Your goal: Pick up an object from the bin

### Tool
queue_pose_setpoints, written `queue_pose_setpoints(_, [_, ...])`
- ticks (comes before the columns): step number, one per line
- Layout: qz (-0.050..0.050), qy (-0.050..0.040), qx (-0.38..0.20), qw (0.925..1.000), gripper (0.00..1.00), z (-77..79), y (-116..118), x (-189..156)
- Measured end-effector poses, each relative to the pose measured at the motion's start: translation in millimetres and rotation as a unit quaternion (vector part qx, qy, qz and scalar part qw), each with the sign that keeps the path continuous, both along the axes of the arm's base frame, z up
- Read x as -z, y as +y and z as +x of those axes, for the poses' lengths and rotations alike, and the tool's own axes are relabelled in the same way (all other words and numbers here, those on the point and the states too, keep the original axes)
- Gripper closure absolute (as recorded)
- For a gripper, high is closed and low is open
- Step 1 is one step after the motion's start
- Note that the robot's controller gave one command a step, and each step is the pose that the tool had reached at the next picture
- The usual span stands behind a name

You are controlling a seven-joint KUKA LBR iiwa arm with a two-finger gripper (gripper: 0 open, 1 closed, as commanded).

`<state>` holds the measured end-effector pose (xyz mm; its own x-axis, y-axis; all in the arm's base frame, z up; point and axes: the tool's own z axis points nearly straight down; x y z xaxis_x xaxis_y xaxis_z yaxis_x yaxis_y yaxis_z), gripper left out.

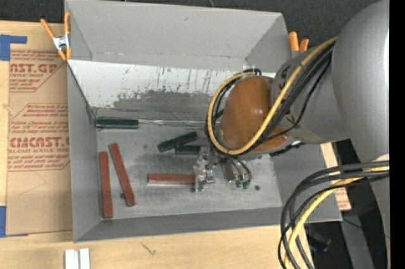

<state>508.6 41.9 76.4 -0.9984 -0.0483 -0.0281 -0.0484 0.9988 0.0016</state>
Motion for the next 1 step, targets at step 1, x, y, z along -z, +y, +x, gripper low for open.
queue_pose_setpoints(1, [-0.002,0.0123,-0.020,0.9997,1.00,-17.6,-10.1,-147.8])
